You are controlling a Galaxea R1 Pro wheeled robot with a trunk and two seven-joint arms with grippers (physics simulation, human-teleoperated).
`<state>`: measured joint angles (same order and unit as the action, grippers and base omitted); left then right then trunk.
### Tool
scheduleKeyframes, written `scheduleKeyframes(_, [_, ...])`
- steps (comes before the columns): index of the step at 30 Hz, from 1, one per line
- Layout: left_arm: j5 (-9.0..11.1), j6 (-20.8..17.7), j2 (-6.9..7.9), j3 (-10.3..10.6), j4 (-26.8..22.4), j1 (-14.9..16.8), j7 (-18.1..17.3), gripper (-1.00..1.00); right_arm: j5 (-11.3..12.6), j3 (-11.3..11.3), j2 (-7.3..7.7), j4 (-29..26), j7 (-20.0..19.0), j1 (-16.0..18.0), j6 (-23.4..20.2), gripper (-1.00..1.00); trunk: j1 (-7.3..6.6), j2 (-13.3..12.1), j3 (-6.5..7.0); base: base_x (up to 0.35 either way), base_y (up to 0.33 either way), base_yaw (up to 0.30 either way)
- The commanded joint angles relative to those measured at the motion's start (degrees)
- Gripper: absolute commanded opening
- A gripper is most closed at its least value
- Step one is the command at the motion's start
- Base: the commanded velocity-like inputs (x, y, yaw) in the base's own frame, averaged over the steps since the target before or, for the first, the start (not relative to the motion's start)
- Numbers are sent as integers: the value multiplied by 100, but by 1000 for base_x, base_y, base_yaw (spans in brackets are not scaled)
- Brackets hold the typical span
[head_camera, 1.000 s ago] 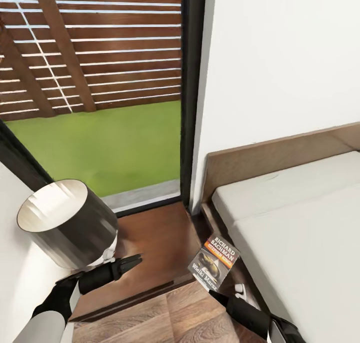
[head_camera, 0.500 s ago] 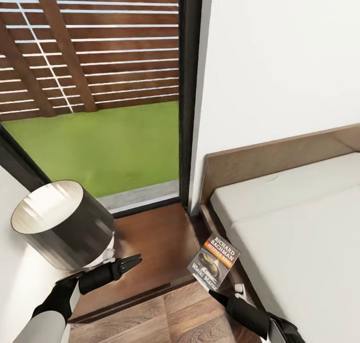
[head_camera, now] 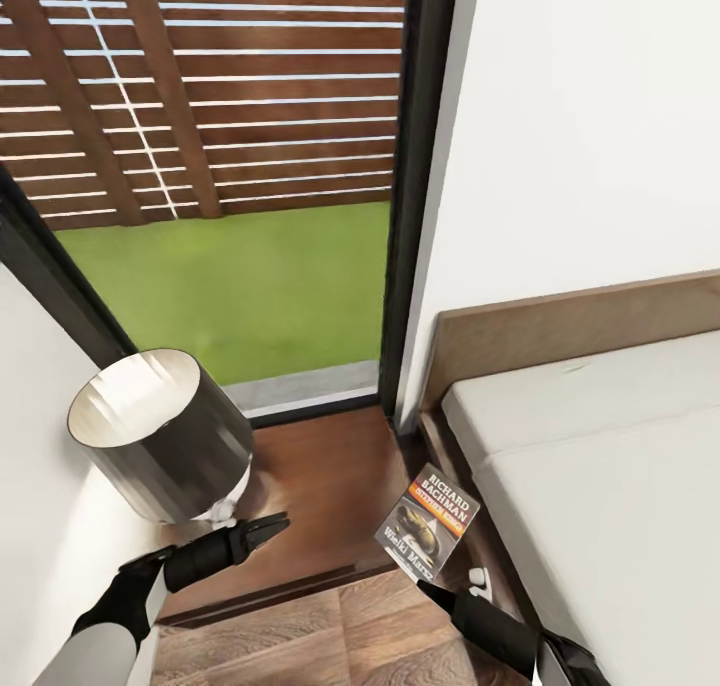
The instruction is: In the bedroom, move the book from the bed onto either nightstand, and place the two sandals side by side next to the bed.
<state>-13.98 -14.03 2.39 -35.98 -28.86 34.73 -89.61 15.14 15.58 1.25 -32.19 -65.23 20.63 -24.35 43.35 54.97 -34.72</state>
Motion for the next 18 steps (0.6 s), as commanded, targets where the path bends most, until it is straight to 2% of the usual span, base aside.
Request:
scheduleKeyframes(1, [-64,-59,-11,-41,43,7,-39,100,31,6,-1,2,-12,3,-49,-100,0,4,-5,0,0,21])
scheduleKeyframes(9, [-70,-56,-20,-41,126,7,-4,100,24,6,-45,11,10,2,-26,-100,0,4,-5,0,0,23])
scheduleKeyframes(18, [-74,-56,-20,-35,126,5,-4,100,24,6,-48,6,10,3,-26,-100,0,4,-5,0,0,256])
